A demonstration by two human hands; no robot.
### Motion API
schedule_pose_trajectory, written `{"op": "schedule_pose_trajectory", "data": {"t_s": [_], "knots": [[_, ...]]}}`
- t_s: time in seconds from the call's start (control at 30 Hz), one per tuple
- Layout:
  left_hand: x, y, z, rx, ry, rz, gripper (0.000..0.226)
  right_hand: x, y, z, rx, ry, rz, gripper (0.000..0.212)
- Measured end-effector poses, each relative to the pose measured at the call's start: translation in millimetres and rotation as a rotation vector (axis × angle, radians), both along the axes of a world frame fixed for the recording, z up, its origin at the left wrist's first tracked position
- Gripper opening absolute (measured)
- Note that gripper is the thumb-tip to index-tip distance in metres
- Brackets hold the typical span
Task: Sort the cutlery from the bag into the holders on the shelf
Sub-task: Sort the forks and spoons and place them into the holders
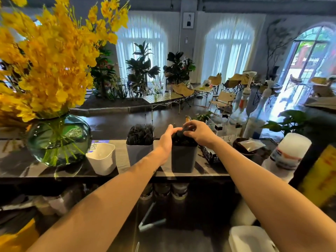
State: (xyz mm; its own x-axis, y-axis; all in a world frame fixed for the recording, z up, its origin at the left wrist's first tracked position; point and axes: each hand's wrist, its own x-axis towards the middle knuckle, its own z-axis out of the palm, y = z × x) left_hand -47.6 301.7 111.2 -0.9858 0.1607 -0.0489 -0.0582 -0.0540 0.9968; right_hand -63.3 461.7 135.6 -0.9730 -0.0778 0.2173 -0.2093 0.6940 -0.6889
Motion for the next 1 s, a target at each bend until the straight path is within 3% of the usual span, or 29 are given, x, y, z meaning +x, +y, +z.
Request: {"op": "schedule_pose_trajectory", "data": {"t_s": [0.17,0.23,0.37,0.47,0.6,0.73,1.0], "knots": [[-2,3,-3,-0.103,0.077,0.084,0.030,10,6,2,-0.040,0.109,0.002,0.040],[-3,4,-5,-0.191,0.128,0.110,0.020,18,4,1,0.064,0.146,0.000,0.043],[-12,6,-11,-0.187,0.144,0.166,0.015,30,0,-15,0.299,0.032,0.120,0.041],[-11,6,-9,-0.187,0.186,0.203,0.033,32,1,-20,0.377,0.019,0.093,0.058],[-8,2,-10,-0.404,0.369,0.228,0.038,35,3,-27,0.408,0.131,0.068,0.081],[-16,-1,-26,-0.710,0.566,-0.001,0.047,35,2,-41,0.570,0.081,0.090,0.087],[-25,-10,-29,-1.152,0.618,-0.162,0.058,32,2,-45,0.659,0.047,0.087,0.093]]}}
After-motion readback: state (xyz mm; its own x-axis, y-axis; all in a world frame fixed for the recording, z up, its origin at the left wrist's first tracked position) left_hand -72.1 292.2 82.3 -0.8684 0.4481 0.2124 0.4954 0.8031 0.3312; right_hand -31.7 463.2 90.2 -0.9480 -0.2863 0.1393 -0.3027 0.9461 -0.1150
